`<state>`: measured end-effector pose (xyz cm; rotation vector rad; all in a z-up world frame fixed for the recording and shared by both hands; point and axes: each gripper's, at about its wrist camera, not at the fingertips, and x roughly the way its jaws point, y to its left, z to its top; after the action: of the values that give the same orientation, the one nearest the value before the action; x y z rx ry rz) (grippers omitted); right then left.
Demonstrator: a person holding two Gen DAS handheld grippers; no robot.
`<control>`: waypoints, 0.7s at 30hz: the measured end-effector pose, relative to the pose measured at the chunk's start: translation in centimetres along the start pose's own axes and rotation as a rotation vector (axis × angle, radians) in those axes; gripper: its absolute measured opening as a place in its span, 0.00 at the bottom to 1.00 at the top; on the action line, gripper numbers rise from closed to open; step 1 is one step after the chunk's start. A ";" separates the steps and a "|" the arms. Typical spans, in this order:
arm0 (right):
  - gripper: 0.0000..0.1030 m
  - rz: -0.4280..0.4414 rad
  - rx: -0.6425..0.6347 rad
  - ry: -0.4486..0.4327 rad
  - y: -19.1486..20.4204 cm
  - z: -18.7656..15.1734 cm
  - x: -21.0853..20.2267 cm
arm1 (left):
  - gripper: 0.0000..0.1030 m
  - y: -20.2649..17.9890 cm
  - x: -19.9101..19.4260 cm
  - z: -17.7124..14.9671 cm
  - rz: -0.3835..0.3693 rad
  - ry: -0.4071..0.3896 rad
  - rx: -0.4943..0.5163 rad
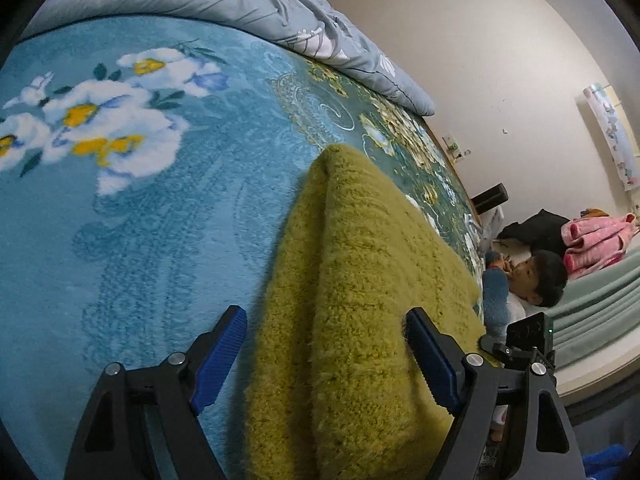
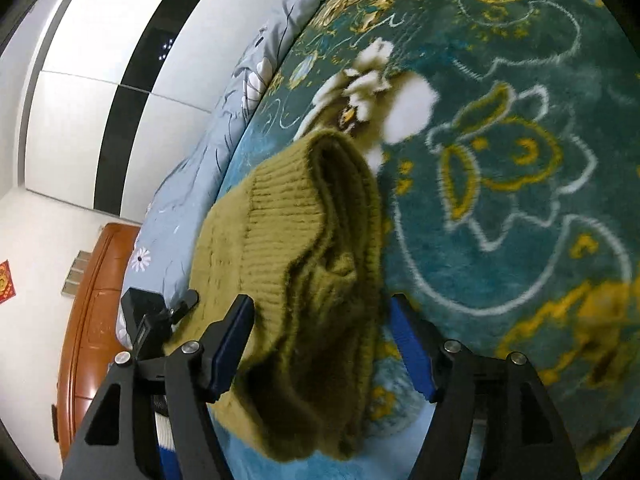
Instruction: Fold clothes
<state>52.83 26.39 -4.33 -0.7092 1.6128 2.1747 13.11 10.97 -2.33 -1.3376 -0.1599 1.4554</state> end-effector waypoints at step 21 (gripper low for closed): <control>0.32 0.250 0.024 0.034 -0.3 1.7 -1.4 | 0.32 -5.5 -3.0 -5.4 0.076 -0.187 -0.068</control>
<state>53.79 28.10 -3.37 -0.5662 1.8275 2.3196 19.84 8.04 1.46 -1.2721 -0.2853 1.6522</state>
